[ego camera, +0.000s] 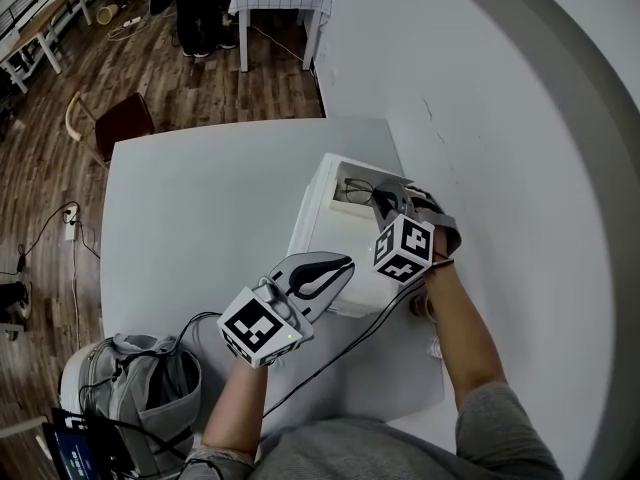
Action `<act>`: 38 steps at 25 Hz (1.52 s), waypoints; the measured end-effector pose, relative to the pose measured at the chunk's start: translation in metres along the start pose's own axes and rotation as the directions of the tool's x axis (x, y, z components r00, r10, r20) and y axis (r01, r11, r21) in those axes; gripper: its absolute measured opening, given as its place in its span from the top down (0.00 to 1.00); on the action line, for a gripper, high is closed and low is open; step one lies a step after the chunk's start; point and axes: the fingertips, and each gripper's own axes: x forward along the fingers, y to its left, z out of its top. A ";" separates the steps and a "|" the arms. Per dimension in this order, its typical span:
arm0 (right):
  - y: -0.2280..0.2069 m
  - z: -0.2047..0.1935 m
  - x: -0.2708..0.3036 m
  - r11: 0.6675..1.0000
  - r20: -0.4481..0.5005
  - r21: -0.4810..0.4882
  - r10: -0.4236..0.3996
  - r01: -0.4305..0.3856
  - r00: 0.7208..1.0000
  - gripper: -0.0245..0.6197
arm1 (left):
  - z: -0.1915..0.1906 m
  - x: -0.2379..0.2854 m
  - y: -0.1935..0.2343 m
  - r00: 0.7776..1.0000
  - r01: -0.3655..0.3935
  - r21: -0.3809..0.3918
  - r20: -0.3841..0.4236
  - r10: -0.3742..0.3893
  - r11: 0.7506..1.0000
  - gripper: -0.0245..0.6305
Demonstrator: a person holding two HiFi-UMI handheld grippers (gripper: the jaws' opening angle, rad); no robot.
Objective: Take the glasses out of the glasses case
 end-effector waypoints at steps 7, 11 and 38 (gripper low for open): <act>-0.022 0.002 -0.027 0.988 0.075 0.123 -0.101 0.091 0.992 0.92 | 0.000 0.001 -0.001 1.000 -0.008 0.010 -0.011 0.008 1.000 0.94; -0.026 0.010 -0.050 0.959 0.160 0.267 -0.138 0.092 0.977 0.92 | 0.001 0.000 -0.003 1.000 -0.015 0.017 -0.019 0.015 1.000 0.94; 0.001 0.047 -0.224 0.655 0.582 0.723 -0.406 -0.220 0.704 0.92 | 0.011 -0.013 -0.068 0.999 0.019 0.044 -0.049 -0.017 0.999 0.94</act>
